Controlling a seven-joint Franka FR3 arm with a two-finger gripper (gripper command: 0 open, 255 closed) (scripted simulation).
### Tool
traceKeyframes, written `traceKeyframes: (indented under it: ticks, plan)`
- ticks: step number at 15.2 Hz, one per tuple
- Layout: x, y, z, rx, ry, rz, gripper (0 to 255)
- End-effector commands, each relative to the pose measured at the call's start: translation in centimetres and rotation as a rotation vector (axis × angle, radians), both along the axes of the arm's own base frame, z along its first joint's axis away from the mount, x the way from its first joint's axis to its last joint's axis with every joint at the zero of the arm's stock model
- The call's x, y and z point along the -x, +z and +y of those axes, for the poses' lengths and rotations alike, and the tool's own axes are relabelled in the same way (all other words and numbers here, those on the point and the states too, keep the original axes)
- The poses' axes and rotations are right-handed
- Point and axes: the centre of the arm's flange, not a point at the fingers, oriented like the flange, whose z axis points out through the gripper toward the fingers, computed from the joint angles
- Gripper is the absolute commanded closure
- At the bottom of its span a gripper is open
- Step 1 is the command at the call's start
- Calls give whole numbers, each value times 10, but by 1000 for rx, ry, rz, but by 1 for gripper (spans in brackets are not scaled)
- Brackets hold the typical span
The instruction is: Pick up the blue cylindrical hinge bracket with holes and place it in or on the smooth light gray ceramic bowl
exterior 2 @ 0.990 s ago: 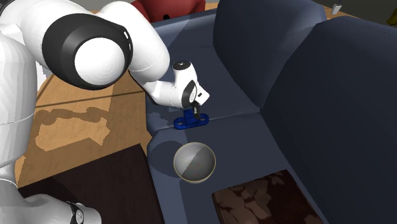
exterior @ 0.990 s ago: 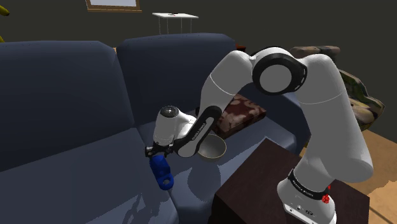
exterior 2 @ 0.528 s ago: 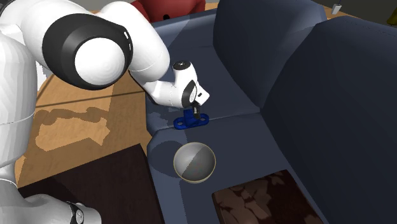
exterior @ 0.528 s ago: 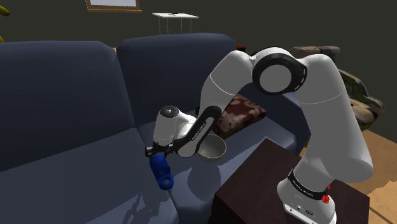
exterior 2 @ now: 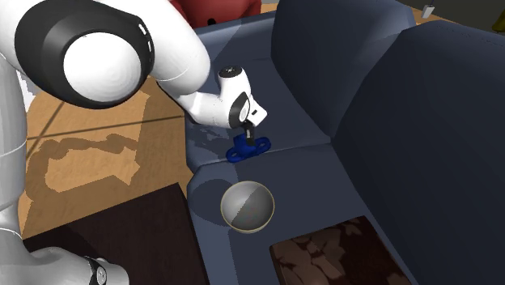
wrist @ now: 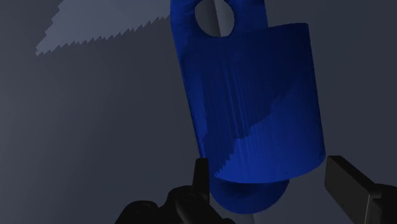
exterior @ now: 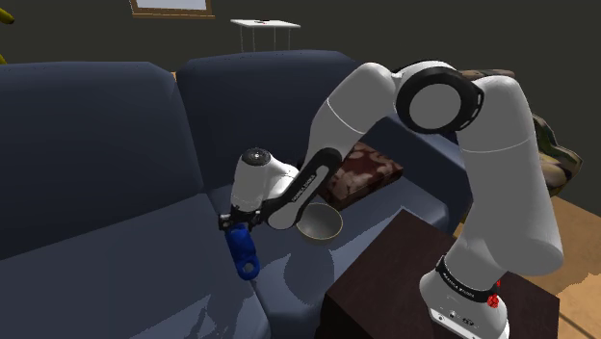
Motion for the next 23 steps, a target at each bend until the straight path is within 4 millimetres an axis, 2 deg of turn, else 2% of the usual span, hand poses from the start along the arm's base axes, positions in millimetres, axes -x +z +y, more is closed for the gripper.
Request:
traceKeyframes:
  ticks: [1,23]
  plan:
    - [0,11,1,0,0,0,255]
    - [0,127,1,0,0,0,255]
